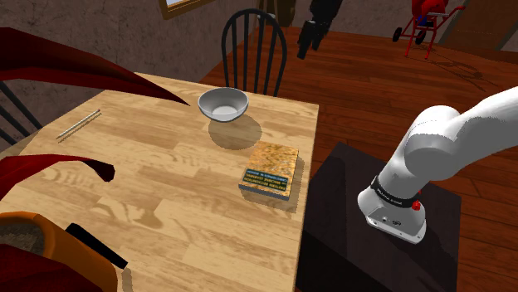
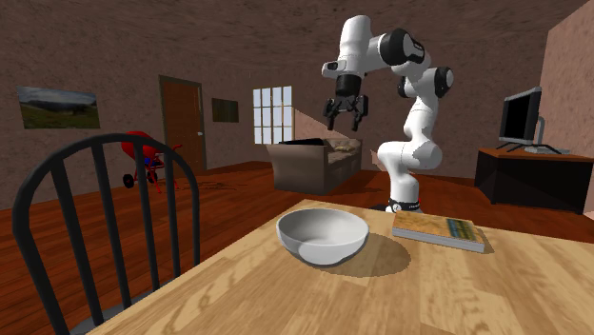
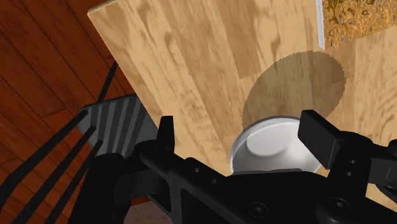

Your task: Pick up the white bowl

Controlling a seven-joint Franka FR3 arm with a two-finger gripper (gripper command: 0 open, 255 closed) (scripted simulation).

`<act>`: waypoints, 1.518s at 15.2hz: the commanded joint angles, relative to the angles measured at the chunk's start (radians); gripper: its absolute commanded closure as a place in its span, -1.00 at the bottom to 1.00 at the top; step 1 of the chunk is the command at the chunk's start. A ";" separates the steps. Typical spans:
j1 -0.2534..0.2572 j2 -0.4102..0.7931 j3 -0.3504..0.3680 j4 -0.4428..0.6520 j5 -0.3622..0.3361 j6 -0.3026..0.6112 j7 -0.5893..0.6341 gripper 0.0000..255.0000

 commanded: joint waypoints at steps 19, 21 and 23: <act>0.052 0.698 0.011 0.304 0.173 0.408 0.058 -1.00; 0.053 0.737 0.013 0.334 0.183 0.417 0.059 -1.00; 0.053 0.747 0.014 0.319 0.187 0.442 0.054 -1.00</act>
